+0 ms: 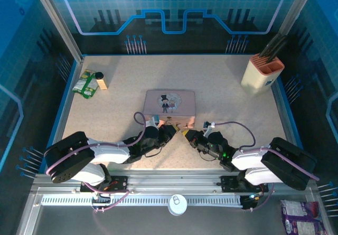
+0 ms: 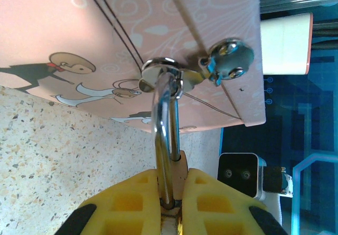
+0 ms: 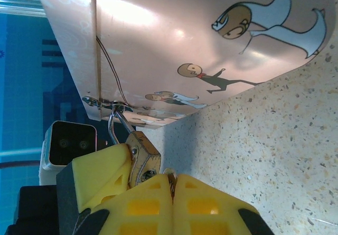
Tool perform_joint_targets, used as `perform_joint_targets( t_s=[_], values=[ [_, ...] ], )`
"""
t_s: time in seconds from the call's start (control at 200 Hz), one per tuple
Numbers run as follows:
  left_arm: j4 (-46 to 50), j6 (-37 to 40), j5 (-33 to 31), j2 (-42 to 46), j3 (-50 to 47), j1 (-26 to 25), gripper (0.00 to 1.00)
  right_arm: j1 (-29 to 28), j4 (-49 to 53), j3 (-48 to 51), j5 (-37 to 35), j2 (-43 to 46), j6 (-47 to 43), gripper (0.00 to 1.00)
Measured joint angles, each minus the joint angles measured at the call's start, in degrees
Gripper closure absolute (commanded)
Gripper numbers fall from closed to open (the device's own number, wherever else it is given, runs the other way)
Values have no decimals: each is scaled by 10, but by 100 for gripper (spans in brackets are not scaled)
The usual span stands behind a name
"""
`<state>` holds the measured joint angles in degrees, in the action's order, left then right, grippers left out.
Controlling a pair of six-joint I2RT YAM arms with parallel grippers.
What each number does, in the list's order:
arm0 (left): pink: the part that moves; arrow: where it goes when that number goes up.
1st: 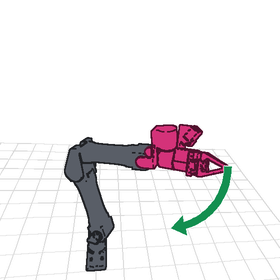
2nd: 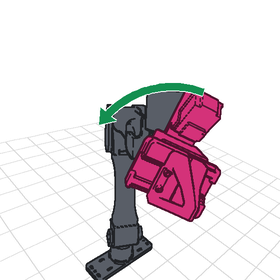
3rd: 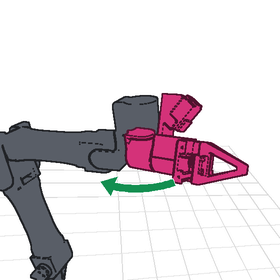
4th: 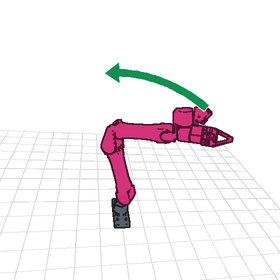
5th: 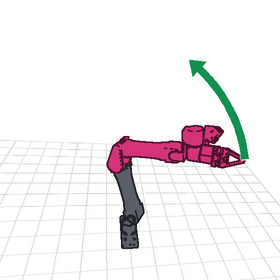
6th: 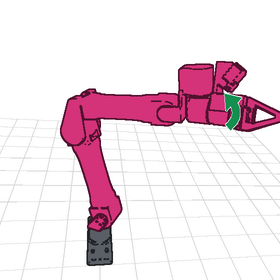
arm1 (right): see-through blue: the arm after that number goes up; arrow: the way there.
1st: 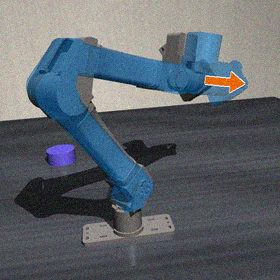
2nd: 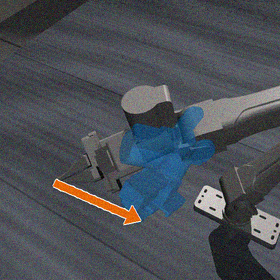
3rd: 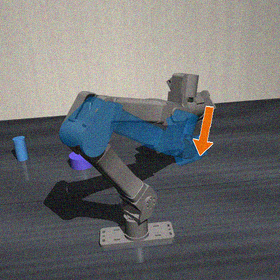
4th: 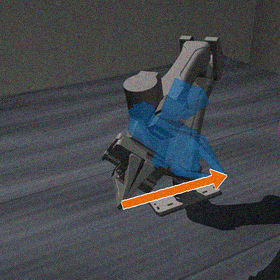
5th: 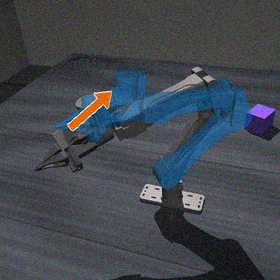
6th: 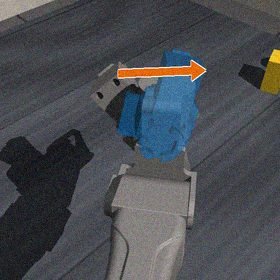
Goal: Unlock the padlock with the key
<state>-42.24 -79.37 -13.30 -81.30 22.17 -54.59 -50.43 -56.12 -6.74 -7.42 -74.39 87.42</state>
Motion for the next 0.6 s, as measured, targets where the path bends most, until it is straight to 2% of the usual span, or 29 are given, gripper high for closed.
perform_joint_targets(
  t_s=[0.6],
  values=[
    [4,0,-1,0,3,0,100,-3,-7,0,-12,-5,-7,100]
  ],
)
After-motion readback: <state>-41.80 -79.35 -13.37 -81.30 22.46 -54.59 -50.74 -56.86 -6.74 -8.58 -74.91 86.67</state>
